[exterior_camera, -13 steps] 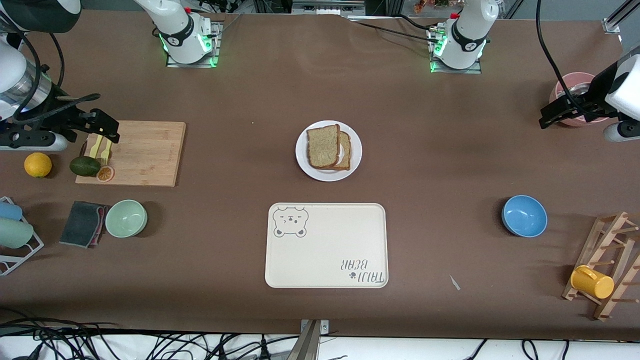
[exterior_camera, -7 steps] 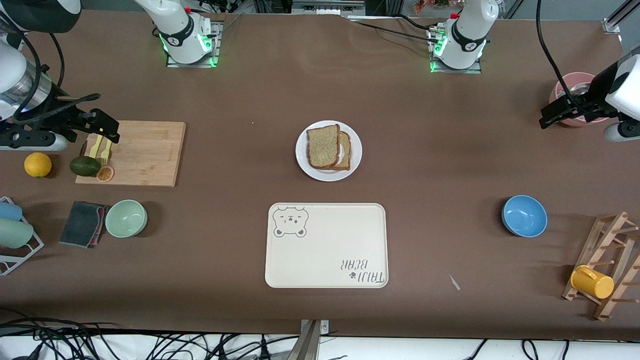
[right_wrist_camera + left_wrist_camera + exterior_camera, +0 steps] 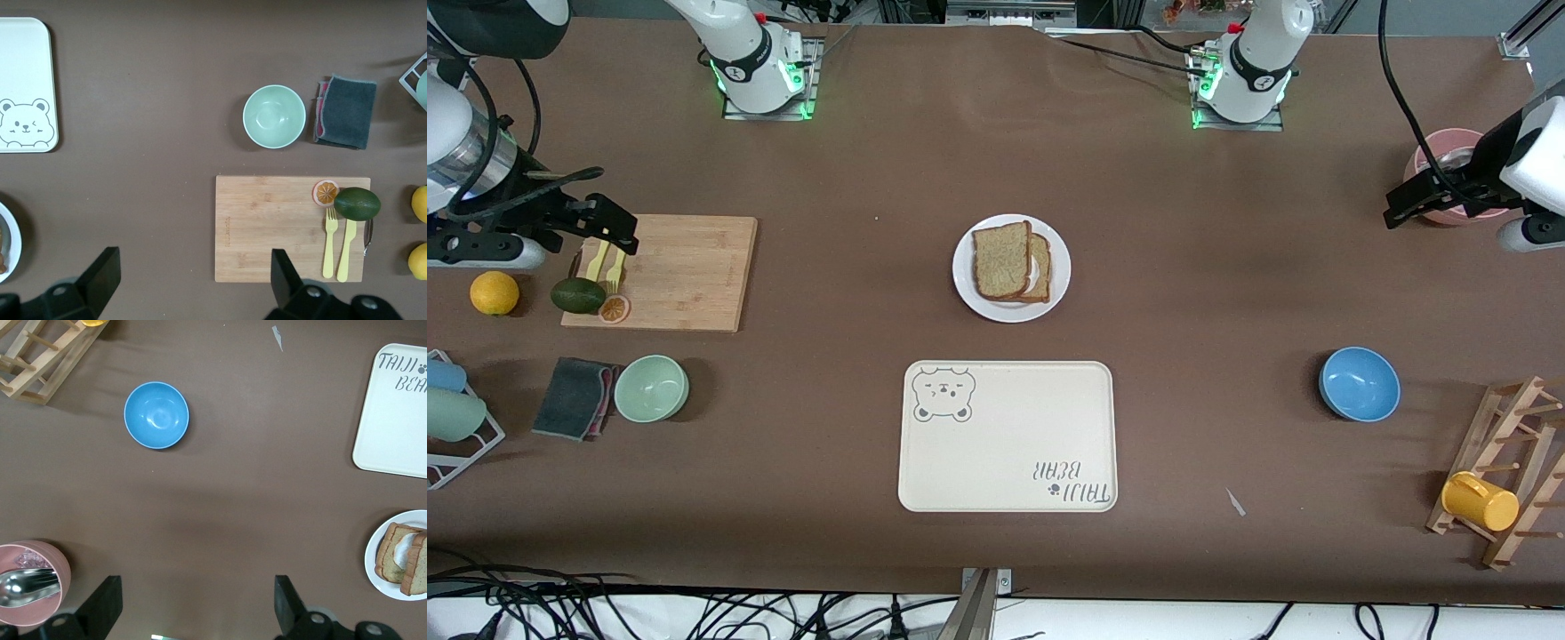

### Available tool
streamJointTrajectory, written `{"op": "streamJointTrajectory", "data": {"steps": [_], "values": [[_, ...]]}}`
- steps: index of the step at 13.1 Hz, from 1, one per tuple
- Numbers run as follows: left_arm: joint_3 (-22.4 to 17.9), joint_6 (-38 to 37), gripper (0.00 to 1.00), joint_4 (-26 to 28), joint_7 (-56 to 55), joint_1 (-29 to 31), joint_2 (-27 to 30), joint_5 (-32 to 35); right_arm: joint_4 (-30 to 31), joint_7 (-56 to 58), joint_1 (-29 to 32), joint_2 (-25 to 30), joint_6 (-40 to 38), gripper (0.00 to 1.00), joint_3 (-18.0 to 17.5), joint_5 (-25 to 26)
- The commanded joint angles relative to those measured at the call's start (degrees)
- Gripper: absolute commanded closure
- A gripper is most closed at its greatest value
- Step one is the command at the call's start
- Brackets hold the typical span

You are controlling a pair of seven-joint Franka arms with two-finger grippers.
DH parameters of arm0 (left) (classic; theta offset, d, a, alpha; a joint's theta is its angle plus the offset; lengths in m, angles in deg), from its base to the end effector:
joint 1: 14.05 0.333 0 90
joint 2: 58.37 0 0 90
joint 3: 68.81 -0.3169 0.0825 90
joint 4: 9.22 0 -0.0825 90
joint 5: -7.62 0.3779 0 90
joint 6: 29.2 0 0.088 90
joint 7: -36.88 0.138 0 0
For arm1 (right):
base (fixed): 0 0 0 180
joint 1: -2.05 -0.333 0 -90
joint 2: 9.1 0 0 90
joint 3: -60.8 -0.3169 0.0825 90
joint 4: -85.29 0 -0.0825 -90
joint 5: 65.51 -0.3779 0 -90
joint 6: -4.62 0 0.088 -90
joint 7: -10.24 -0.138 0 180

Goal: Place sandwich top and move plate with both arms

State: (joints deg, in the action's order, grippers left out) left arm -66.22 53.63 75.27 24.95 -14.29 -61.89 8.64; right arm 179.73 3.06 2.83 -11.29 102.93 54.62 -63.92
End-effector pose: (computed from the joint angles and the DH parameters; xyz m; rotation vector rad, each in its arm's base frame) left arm 0.5513 -0.0238 0.5945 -3.1022 -0.2490 0.1365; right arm 0.5693 0.0494 0.5496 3.1209 -0.0431 0.0498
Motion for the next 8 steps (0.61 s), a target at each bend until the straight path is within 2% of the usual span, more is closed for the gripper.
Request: {"op": "streamJointTrajectory", "data": {"steps": [1, 8], "values": [[-0.1, -1.1, 0.00, -1.0, 0.5, 0.4, 0.2, 0.3, -0.4, -4.3, 0.2, 0.5, -1.1, 0.01, -0.5, -0.7], [-0.6, -1.1, 0.00, -0.9, 0.0, 1.1, 0.1, -0.3, -0.7, -3.5, 0.2, 0.7, -2.4, 0.01, -0.2, -0.7]]}}
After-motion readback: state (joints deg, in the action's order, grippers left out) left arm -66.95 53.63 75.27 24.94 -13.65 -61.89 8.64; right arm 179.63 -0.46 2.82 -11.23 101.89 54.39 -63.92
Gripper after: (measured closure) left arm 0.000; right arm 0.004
